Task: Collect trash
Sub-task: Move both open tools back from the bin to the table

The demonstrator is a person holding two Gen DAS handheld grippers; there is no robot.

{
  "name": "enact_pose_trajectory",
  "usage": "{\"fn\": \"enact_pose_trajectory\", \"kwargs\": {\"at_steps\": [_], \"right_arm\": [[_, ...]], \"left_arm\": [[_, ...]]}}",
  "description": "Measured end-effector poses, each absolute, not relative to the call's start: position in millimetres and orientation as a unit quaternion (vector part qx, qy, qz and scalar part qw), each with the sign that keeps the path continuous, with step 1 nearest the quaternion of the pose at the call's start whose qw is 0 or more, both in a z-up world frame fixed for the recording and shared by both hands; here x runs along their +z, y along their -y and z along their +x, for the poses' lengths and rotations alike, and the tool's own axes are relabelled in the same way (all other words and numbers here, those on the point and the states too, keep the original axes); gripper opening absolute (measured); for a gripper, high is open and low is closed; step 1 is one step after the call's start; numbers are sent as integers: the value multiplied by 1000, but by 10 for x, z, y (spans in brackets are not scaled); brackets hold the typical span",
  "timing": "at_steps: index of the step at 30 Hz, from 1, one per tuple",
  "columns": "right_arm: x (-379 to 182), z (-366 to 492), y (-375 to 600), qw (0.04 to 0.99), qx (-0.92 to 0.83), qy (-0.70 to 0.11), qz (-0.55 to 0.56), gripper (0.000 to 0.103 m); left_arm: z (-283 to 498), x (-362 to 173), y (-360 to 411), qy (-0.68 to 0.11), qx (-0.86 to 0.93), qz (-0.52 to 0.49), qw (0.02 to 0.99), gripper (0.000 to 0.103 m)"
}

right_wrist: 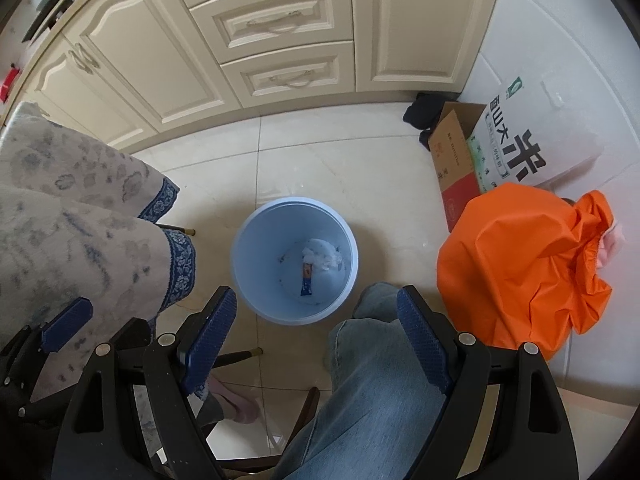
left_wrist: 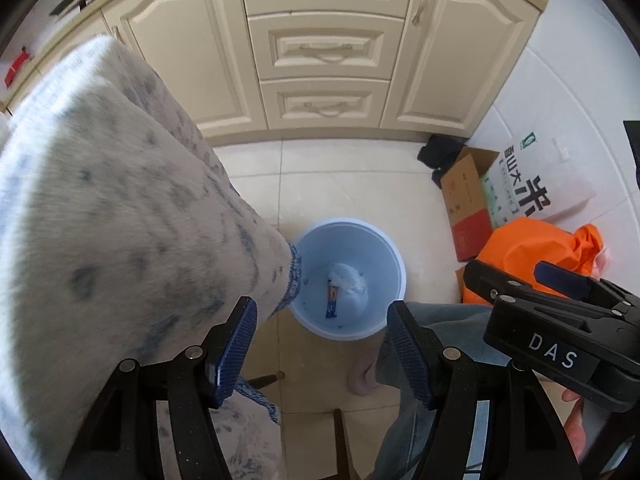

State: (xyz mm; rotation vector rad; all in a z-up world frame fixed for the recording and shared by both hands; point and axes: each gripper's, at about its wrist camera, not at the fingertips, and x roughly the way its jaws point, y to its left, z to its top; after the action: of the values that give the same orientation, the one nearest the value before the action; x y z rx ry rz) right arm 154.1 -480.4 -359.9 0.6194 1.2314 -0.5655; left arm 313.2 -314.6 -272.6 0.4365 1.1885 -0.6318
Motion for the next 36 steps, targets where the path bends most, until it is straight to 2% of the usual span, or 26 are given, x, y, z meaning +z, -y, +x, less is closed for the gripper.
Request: {"fn": "enact_pose_trajectory", "kwargs": {"at_steps": [13,15,17,26,32,36], "right_arm": [[-3015,1240,4613,766,-276,-521,255,84],[-2919,1182,4581,772,-277,-514,253,84],[-2831,1128,4541,776,-279,-506,251,84],[-2328,823,4306,804,-295,-461,232,84],[-2015,641,4084,824,-300,-430,215,86],[-1838,595,3870,840,-291,-411,201,93]], "left_arm": [[2536,-2139,2725,-500,-312,183,787,64],[2446,-2043,2627,-491,-315,180,792,65],[2319,-1931,2499,-482,-316,175,798,70],[1796,-1416,1899,-431,-322,147,830,75],[1453,-1112,1338,-399,-311,120,854,79],[1233,-953,892,-386,-292,90,871,79]]}}
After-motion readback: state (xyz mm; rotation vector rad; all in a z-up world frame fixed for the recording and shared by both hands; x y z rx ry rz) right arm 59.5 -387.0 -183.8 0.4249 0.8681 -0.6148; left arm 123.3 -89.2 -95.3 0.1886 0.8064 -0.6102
